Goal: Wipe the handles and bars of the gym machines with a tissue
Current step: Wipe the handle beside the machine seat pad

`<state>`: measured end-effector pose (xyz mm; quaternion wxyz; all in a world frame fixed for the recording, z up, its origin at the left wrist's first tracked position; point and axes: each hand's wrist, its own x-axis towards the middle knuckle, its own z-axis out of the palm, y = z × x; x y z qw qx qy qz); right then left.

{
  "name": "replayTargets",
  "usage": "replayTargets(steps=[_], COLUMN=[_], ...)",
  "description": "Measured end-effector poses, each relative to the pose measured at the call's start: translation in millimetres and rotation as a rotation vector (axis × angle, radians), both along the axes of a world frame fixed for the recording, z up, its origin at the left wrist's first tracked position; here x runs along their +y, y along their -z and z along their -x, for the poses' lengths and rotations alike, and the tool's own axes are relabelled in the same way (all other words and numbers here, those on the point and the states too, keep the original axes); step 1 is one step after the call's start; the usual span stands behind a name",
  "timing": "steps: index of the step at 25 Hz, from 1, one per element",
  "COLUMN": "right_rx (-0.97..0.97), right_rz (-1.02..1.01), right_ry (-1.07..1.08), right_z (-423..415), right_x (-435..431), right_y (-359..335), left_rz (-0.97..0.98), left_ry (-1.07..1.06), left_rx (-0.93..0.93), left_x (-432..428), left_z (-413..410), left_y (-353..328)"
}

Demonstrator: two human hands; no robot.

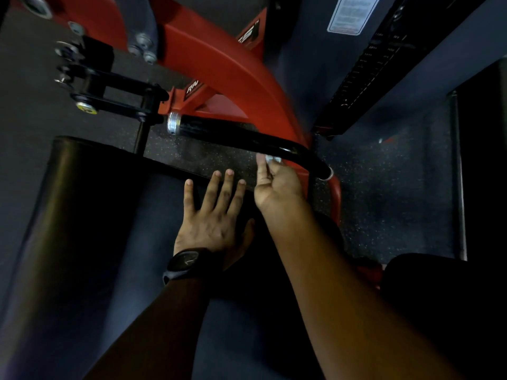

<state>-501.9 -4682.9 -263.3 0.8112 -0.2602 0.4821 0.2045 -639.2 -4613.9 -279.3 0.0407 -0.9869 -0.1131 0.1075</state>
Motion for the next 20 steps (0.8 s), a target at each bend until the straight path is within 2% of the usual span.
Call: replayTargets(steps=[3, 5, 6, 7, 9, 10, 11, 14, 16, 18, 20], right_rx=[-0.05, -0.119, -0.231, -0.416, -0.935, -1.146, -1.262, -1.351, -1.2, -1.214, -1.307], right_rz=[0.028, 0.166, 0.327, 0.59, 1.239, 1.451, 1.544, 1.515, 1.553, 1.612, 1.534], right_ry=[-0.104, -0.107, -0.132, -0.225, -0.497, -0.634, -0.759, -1.119, -1.367, -1.367, -1.36], right_z=[6.3, 2.6, -1.5, -6.4, -2.2, 1.0, 0.4, -25.3, -45.7, -48.1, -46.4], right_x=[-6.8, -14.1, -16.9, -17.2, -13.4, -11.4, -10.8, -19.6, -24.0, -21.9, -25.3], right_y=[-3.8, -5.1, -2.6, -3.4, 0.7, 9.3, 12.6, 4.4, -5.7, -5.9, -2.3], left_rz=[-0.016, -0.013, -0.013, -0.013, -0.007, -0.009, -0.014, -0.011, -0.019, -0.028, -0.021], left_ry=[-0.008, -0.007, -0.008, -0.009, -0.012, -0.009, -0.003, 0.002, 0.013, 0.019, 0.018], left_rx=[0.004, 0.006, 0.005, 0.004, 0.007, 0.011, 0.01, 0.021, 0.026, 0.027, 0.025], left_x=[0.1, -0.9, -1.0, -1.0, -0.9, -0.7, -0.7, -0.8, -0.6, -1.2, -1.5], left_z=[0.7, -0.1, -0.1, 0.0, 0.9, 1.2, 0.6, -0.3, 0.1, -0.2, 0.6], left_y=[0.2, 0.2, 0.4, 0.5, -0.8, -1.0, -0.9, -2.2, -0.7, -0.9, -1.3])
